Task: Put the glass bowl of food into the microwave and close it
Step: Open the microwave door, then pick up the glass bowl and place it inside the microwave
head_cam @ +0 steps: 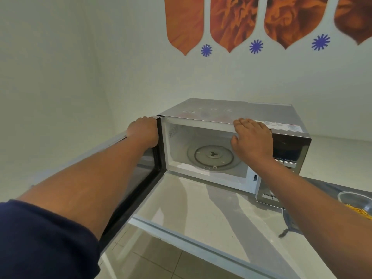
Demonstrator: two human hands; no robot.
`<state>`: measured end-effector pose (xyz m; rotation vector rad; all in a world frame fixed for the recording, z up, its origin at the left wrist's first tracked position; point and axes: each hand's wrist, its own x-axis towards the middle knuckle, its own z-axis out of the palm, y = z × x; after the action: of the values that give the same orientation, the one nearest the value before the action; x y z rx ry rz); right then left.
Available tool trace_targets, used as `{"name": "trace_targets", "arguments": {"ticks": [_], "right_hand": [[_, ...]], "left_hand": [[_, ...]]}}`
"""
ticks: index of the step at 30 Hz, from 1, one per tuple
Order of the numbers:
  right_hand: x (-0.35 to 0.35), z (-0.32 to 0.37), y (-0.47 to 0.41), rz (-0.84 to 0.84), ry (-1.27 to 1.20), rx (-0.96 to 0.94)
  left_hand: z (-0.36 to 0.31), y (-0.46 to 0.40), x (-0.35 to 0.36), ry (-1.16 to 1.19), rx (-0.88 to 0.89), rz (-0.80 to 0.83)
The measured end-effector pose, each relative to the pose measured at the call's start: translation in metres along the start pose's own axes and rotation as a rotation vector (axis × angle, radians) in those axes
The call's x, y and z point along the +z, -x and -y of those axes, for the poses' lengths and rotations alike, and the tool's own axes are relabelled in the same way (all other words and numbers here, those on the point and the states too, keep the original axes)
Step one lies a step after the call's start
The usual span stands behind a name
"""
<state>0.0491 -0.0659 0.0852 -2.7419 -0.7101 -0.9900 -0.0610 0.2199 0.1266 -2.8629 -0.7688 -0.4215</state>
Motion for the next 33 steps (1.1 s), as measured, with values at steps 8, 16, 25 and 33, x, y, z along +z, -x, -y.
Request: {"name": "trace_targets", "arguments": {"ticks": [8, 16, 25, 33], "right_hand": [[0.010, 0.002, 0.005, -0.090, -0.062, -0.013], [0.020, 0.000, 0.004, -0.142, -0.082, -0.031], [0.026, -0.003, 0.013, -0.135, -0.071, -0.088], [0.003, -0.031, 0.045, -0.392, -0.142, -0.124]], "left_hand": [[0.020, 0.001, 0.020, -0.037, 0.045, -0.271], [0.023, -0.002, 0.028, -0.056, 0.068, -0.370], [-0.027, 0.001, 0.049, 0.147, 0.187, -0.373], [-0.145, 0.026, 0.046, 0.453, 0.492, -0.562]]}}
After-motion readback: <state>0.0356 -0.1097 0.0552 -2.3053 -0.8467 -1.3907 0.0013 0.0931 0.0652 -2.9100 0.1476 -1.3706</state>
